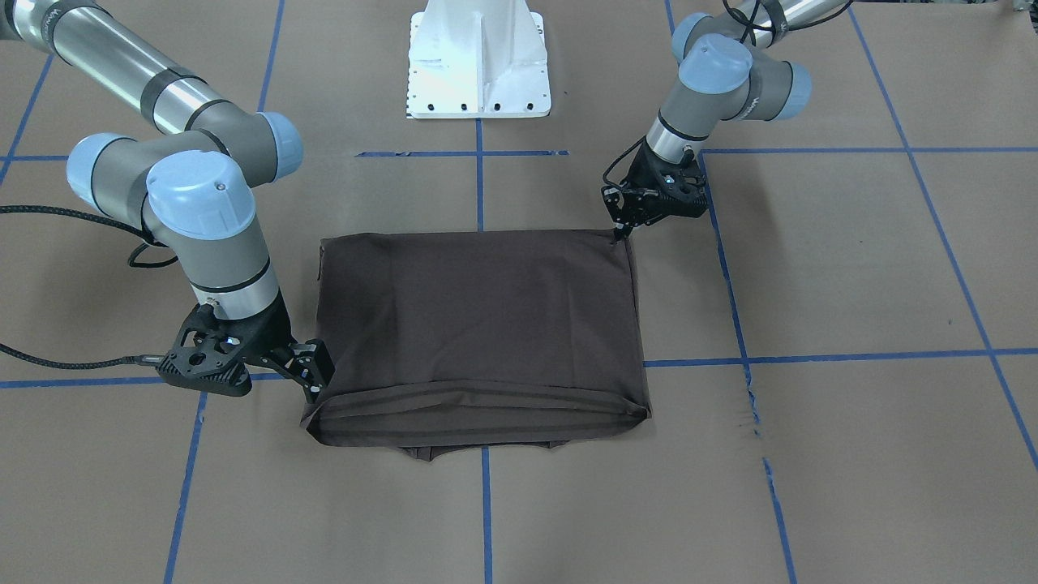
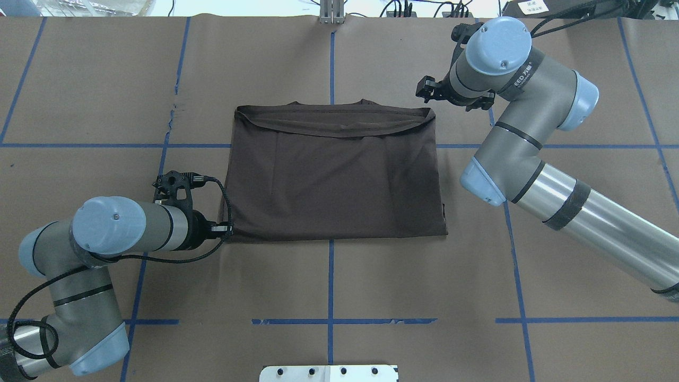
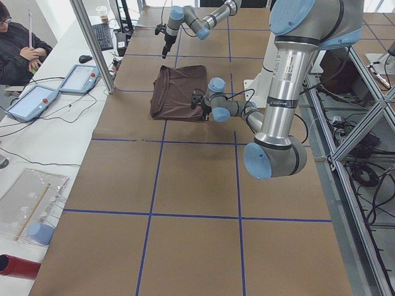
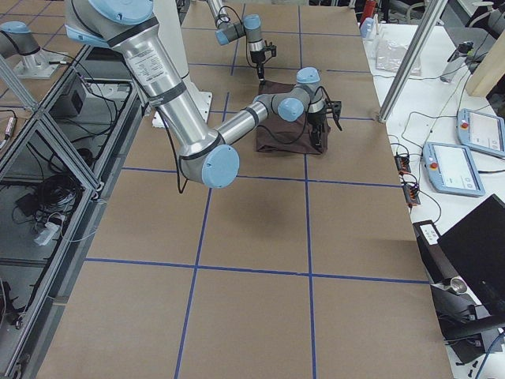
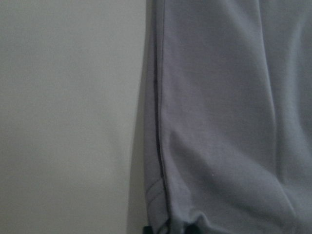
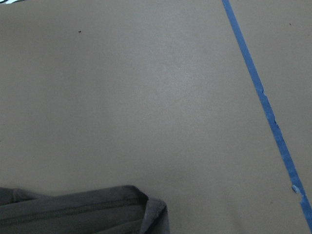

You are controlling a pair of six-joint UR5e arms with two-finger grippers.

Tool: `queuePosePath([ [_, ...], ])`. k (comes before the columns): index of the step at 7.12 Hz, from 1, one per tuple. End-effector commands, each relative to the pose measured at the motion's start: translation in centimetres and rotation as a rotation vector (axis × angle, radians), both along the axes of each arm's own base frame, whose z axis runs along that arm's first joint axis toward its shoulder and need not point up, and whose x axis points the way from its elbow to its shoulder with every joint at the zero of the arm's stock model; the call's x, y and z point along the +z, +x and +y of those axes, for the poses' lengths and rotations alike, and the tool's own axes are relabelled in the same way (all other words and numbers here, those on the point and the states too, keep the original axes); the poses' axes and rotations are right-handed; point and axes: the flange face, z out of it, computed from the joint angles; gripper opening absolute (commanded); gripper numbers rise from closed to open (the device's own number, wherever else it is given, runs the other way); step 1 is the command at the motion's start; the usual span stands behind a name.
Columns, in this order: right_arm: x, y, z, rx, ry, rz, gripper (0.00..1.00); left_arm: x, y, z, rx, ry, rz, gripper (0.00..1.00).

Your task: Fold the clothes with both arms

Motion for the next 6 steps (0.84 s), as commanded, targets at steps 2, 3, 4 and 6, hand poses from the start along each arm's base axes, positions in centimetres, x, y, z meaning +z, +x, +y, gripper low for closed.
queuePosePath([
  [2, -0.1, 0.0, 0.0, 0.0, 0.001, -0.001, 1.0, 1.1, -2.4, -2.8, 0.015, 0.113, -0.061, 0.0],
  [3, -0.1, 0.0, 0.0, 0.0, 0.001, -0.001, 1.0, 3.1, -5.3, -7.6, -0.01, 0.181, -0.139, 0.0],
  [4, -0.5, 0.2, 0.3, -0.001, 0.008, -0.009, 1.0, 4.7, -7.0, -13.2, -0.048, 0.21, -0.205, 0.0],
  [6, -0.7, 0.6, 0.6, -0.001, 0.013, -0.014, 1.0, 4.4, -6.7, -24.7, -0.129, 0.201, -0.277, 0.0],
])
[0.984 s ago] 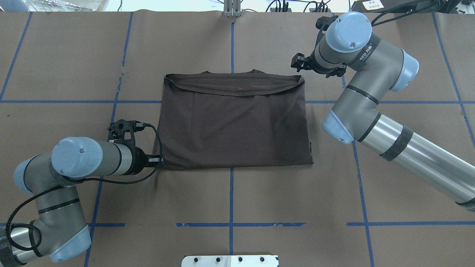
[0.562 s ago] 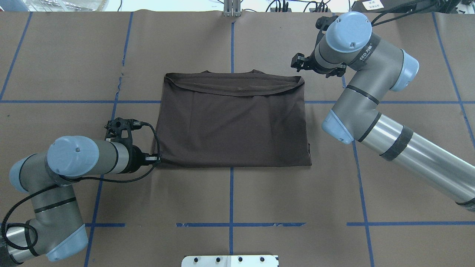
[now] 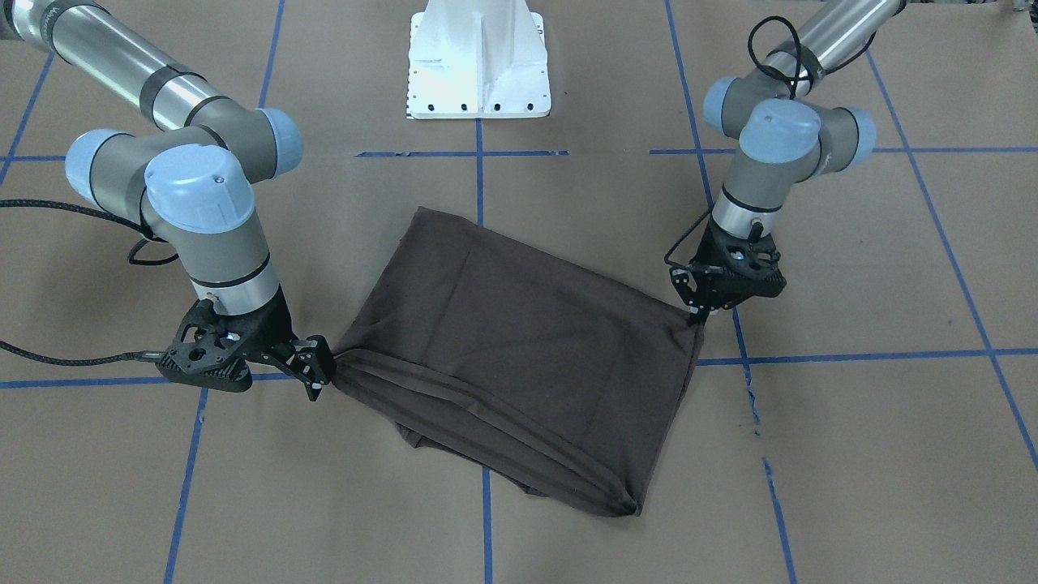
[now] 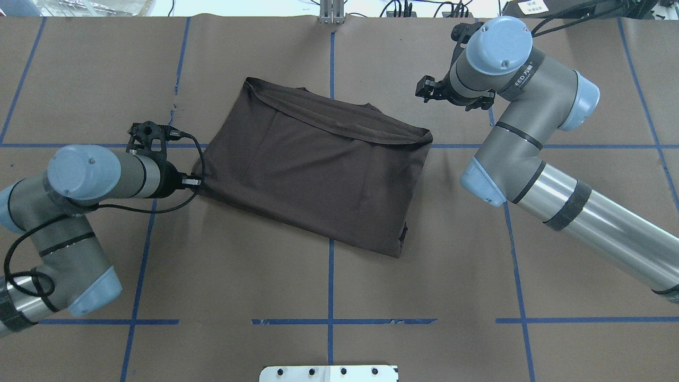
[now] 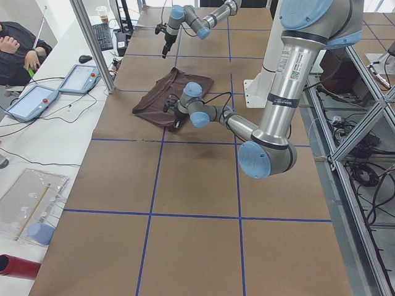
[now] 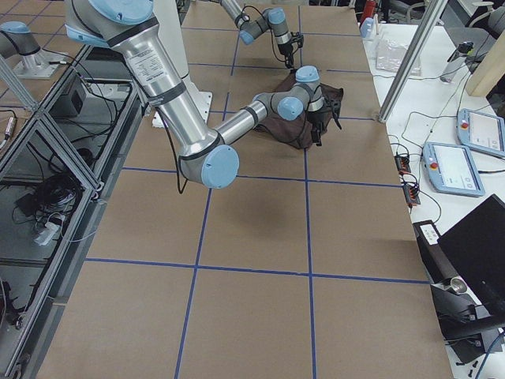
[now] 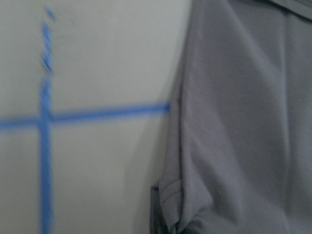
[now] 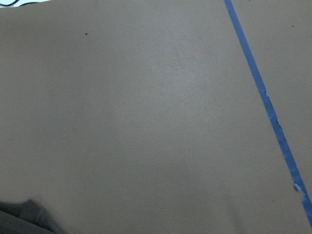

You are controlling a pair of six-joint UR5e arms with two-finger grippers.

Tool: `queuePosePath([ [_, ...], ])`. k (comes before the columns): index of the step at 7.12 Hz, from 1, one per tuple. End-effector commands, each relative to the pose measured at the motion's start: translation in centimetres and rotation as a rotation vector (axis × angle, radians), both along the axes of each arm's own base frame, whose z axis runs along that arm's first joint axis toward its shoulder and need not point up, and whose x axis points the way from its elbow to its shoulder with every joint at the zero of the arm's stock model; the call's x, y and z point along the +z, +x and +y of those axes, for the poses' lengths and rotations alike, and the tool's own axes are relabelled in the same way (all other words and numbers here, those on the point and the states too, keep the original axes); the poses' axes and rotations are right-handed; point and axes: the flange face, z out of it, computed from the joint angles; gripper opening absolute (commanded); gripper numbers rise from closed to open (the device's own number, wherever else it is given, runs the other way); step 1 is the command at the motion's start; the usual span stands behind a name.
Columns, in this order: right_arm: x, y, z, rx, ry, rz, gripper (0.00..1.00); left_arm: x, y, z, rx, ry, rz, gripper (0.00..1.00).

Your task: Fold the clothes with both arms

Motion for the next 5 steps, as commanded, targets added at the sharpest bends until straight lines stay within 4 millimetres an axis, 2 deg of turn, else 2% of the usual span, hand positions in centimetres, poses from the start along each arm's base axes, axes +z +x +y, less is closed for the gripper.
queuePosePath([
  [1, -0.3, 0.2, 0.2, 0.0, 0.005, -0.006, 1.0, -2.0, 0.7, -12.7, -0.103, 0.011, -0.087, 0.0],
  [2, -0.6, 0.3, 0.4, 0.0, 0.009, -0.01, 1.0, -3.3, 1.4, -17.2, -0.159, 0.024, -0.131, 0.0],
  [3, -0.9, 0.4, 0.5, 0.0, 0.014, -0.015, 1.0, -4.4, 2.3, -20.1, -0.171, 0.048, -0.119, 0.0],
  [4, -1.1, 0.3, 0.5, 0.001, 0.014, -0.018, 1.0, -3.8, 2.2, -20.6, -0.173, 0.053, -0.119, 0.0],
  [5, -1.2, 0.1, 0.6, 0.006, 0.009, -0.022, 1.0, -3.5, 1.9, -20.6, -0.158, 0.069, -0.132, 0.15],
])
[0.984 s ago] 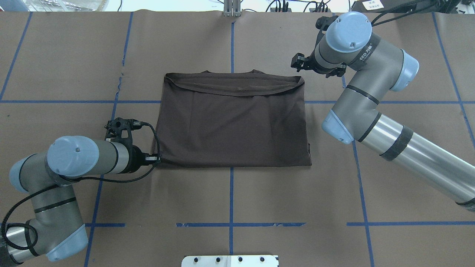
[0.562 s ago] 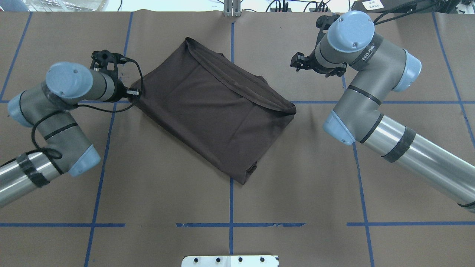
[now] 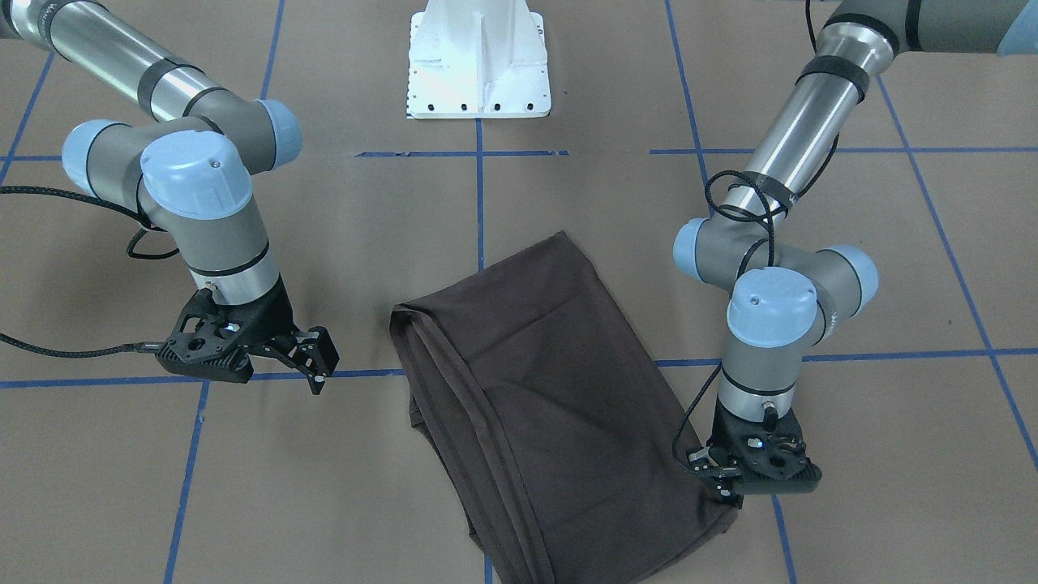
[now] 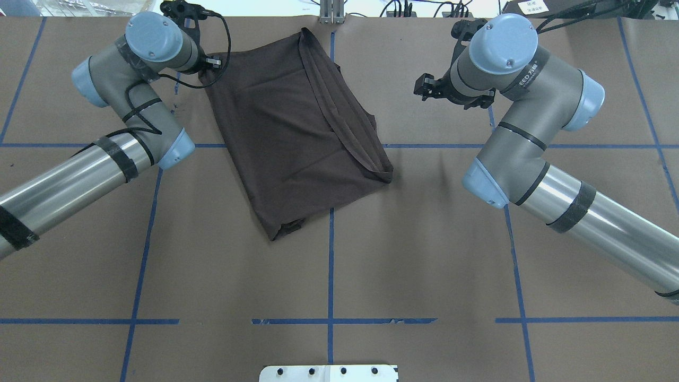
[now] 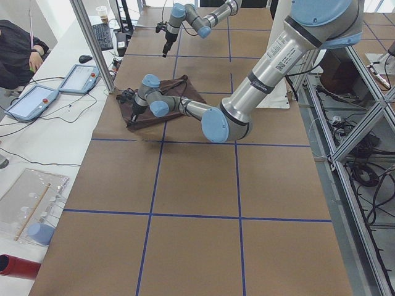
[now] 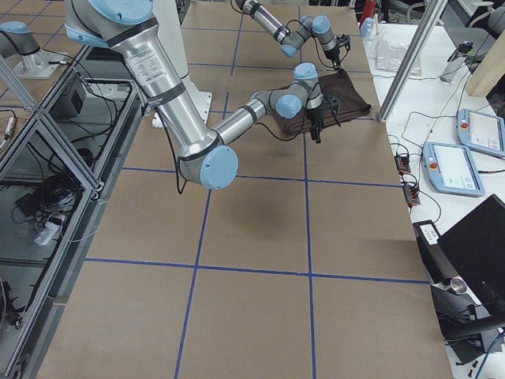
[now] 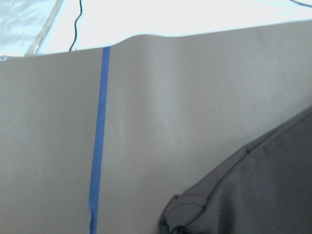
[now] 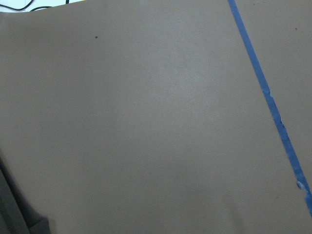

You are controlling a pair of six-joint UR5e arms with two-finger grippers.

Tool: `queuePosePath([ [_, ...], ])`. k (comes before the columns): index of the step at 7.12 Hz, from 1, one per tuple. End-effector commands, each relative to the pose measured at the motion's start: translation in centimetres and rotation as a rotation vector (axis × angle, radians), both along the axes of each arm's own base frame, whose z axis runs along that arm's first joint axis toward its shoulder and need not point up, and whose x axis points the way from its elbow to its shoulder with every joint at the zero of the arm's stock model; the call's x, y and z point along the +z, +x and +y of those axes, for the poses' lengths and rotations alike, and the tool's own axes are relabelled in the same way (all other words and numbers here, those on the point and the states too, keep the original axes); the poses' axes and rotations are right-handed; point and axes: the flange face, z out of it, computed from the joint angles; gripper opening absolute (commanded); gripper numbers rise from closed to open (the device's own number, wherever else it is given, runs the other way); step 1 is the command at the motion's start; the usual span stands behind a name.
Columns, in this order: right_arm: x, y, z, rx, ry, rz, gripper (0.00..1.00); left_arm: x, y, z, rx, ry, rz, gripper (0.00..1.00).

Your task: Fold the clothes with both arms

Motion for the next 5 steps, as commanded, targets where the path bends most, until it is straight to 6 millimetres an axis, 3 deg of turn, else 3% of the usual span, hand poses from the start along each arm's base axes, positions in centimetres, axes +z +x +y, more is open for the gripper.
queuePosePath([
  [1, -0.5, -0.6, 0.2, 0.008, -0.006, -0.009, 1.0, 1.4, -0.8, -0.1, 0.038, 0.047, -0.019, 0.81],
  [2, -0.8, -1.3, 0.4, 0.019, -0.022, -0.019, 1.0, 0.7, -2.2, 0.8, 0.089, 0.122, 0.0, 1.0],
  [3, -2.6, -2.9, 0.5, 0.041, -0.04, -0.05, 1.0, 0.4, -3.6, 2.0, 0.166, 0.11, 0.068, 1.0],
  [5, -5.7, -8.1, 1.1, 0.087, -0.037, -0.068, 0.89, 0.2, -4.5, 4.2, 0.195, 0.111, 0.114, 1.0],
])
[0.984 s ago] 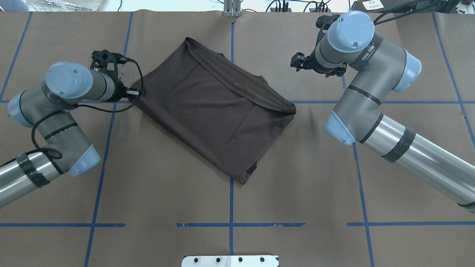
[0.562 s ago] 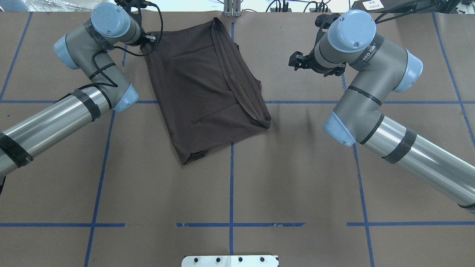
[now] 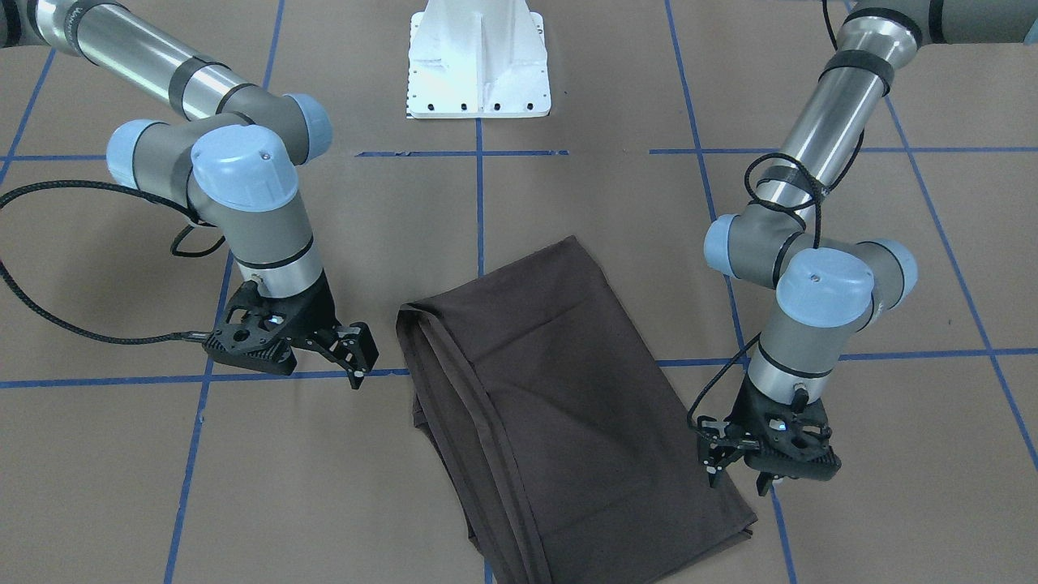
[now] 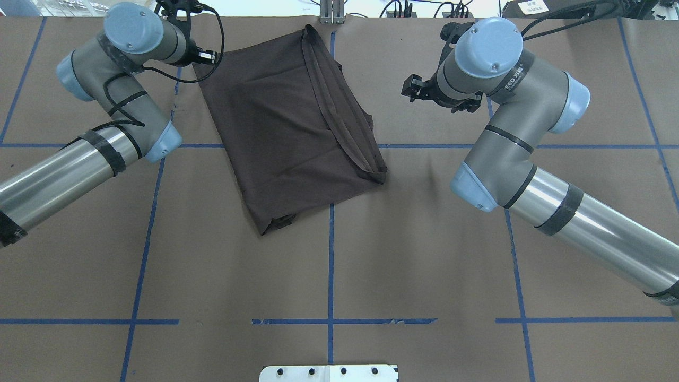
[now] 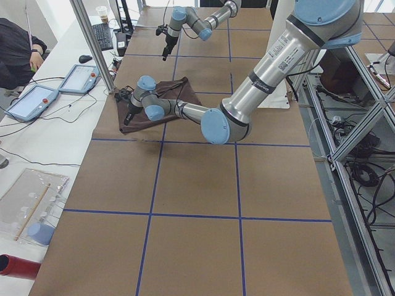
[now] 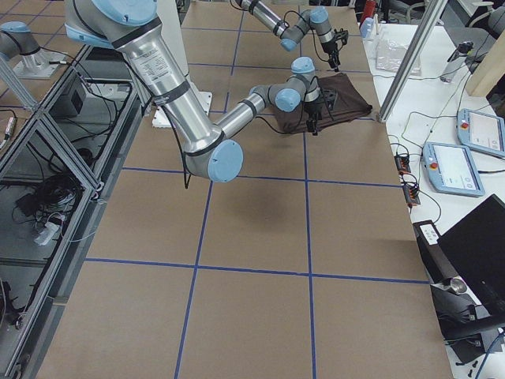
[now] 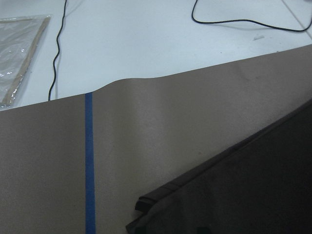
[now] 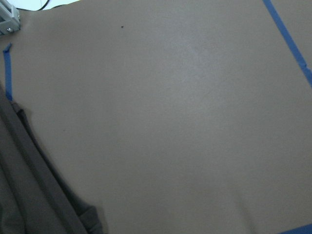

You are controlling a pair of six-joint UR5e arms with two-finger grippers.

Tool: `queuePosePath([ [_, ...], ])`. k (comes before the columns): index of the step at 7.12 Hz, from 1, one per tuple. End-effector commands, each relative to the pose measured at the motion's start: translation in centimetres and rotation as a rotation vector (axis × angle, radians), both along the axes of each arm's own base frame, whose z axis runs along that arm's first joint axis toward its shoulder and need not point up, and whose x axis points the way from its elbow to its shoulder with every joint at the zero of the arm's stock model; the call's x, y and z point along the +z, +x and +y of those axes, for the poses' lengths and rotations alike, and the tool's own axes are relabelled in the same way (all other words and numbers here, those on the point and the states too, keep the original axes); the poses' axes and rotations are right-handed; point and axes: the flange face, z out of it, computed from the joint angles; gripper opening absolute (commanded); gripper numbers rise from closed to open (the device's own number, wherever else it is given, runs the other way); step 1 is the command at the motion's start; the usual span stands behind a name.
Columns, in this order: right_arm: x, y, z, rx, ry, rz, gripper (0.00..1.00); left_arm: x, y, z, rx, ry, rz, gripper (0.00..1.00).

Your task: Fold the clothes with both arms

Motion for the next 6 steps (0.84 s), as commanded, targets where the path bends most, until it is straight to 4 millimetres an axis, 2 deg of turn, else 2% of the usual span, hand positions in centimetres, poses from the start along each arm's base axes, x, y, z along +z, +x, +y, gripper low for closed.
queuePosePath([
  [1, -3.3, -6.4, 0.7, 0.03, 0.02, 0.006, 0.79, 0.1, -0.8, 1.3, 0.02, -0.004, 0.028, 1.0],
  [2, -4.3, -9.0, 1.9, 0.026, 0.039, 0.018, 0.74, 1.9, -1.0, 1.8, 0.021, -0.016, 0.019, 1.0],
  [3, -4.2, -11.2, 3.1, 0.02, 0.055, 0.043, 0.71, 2.3, -0.9, 2.0, 0.021, -0.023, 0.019, 1.0],
  [5, -3.2, -13.0, 4.6, -0.006, 0.059, 0.073, 0.67, 2.9, 0.1, 2.9, 0.01, -0.064, 0.038, 1.0],
  [6, -2.0, -13.8, 5.1, -0.003, 0.076, 0.108, 0.63, 2.9, 0.3, 3.0, 0.013, -0.064, 0.038, 1.0],
])
